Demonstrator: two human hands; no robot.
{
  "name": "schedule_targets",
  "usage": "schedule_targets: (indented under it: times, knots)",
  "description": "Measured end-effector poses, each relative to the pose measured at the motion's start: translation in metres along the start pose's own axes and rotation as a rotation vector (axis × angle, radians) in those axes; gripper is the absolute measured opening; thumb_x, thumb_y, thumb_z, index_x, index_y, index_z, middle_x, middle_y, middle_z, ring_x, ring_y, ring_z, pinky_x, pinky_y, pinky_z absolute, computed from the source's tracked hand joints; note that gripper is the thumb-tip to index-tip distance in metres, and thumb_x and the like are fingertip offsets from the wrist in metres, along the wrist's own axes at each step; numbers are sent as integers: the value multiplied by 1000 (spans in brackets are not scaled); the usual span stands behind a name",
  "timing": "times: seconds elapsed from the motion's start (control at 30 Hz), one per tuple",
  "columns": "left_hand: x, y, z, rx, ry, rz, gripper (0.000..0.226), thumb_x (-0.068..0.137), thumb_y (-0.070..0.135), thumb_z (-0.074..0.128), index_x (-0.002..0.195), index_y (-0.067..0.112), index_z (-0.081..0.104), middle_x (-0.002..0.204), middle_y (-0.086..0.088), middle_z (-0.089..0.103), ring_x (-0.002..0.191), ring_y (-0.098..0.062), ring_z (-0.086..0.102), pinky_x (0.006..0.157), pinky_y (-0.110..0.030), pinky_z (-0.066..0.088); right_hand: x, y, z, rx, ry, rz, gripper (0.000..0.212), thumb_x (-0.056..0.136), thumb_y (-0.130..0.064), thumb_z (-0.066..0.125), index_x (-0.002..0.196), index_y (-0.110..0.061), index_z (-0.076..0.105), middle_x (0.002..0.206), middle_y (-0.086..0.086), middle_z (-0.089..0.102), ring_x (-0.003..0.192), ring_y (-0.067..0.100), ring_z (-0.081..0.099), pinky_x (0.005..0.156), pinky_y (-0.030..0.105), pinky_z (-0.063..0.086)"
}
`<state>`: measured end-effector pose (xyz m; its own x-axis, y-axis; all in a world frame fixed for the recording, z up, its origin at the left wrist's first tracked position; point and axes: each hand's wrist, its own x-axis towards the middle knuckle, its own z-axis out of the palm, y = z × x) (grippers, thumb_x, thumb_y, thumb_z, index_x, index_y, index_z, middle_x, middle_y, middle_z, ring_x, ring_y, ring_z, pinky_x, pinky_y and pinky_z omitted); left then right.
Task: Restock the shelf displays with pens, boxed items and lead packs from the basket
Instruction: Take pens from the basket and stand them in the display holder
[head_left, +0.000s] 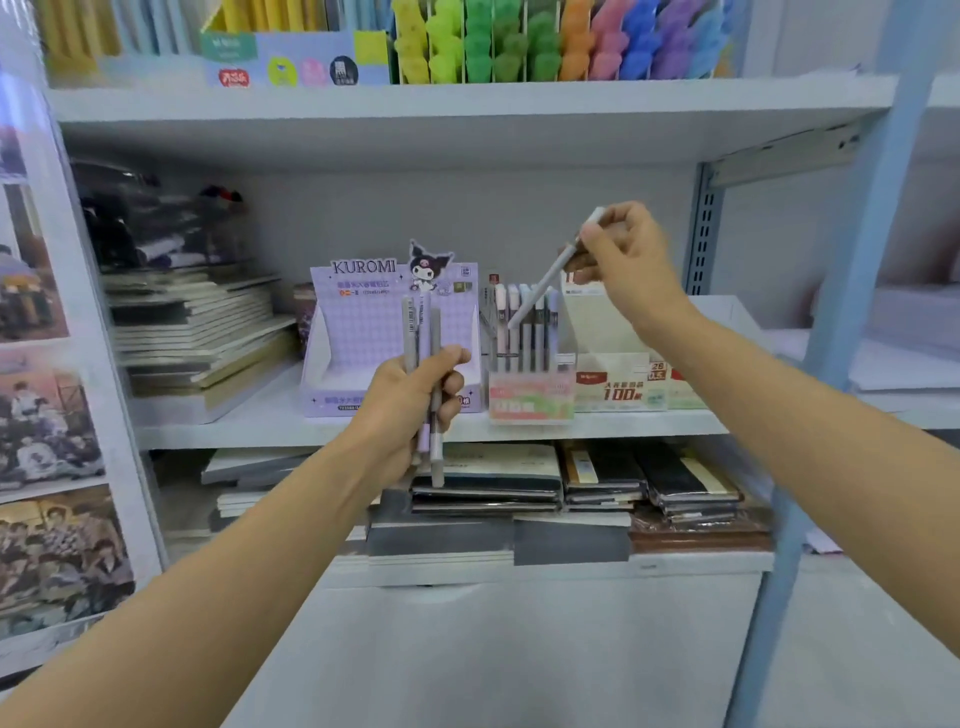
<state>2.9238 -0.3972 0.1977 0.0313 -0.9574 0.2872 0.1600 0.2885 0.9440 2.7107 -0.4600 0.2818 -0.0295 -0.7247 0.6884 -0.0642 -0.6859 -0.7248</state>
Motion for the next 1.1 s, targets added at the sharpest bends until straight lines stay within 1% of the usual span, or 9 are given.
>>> schedule_targets:
  times: [0.17,0.37,0.53,0.7,0.77,0.83,0.9,0.97,1.1]
  knots:
    - [10,-6,-3,-8,-16,-2,20,97,26,58,106,11,64,56,4,53,42,-8,40,41,-18,37,-5,30,18,-192,-99,-7,12,97,-10,55,106,-5,49,88,14,71,71,19,71,64,29,60]
    - [12,-13,-14,74,-82,41,22,94,31,61,83,14,54,57,2,57,40,-9,41,40,-18,37,-2,44,27,-389,-236,-86,8,97,-16,55,100,-12,49,88,7,72,71,16,72,70,32,60]
    - [14,-13,-20,66,-84,57,29,84,41,67,90,13,61,62,1,60,41,-10,43,41,-19,37,3,45,26,-445,-297,-95,11,97,-17,55,107,-15,51,86,2,71,68,8,71,73,31,60]
    - [9,-13,-20,104,-112,70,48,75,48,69,102,9,63,63,2,62,42,-10,44,41,-19,39,1,50,42,-389,-187,-146,17,91,-10,65,105,-15,56,84,1,67,64,12,68,62,25,57]
    - [6,-13,-20,99,-125,71,52,72,49,69,104,9,64,63,1,63,41,-10,45,41,-19,38,-1,53,46,-526,-154,-201,15,87,-10,69,100,-14,63,85,-2,63,65,7,60,64,21,51]
    - [4,-13,-19,96,-134,69,54,69,51,70,104,9,65,64,0,63,42,-11,45,41,-19,39,-3,57,50,-636,-148,-213,14,88,-14,69,102,-14,66,85,-1,59,70,9,52,70,25,47]
    - [2,-11,-19,97,-134,69,55,69,51,70,104,10,66,64,0,64,42,-11,45,41,-18,40,-8,53,52,-605,-99,-198,17,91,-21,66,106,-14,66,83,-1,58,71,9,50,70,26,47]
    - [-1,-9,-19,94,-132,73,56,68,51,71,105,9,65,64,0,64,42,-11,46,42,-18,40,-15,42,52,-421,-81,-148,21,92,-28,64,109,-16,64,82,-2,59,69,7,51,65,19,45]
    - [-5,-7,-14,101,-142,78,53,70,50,71,103,9,67,66,-2,65,43,-12,46,42,-19,40,-37,24,49,-35,-430,107,20,93,-33,62,106,-18,65,81,-2,71,61,7,58,48,15,42]
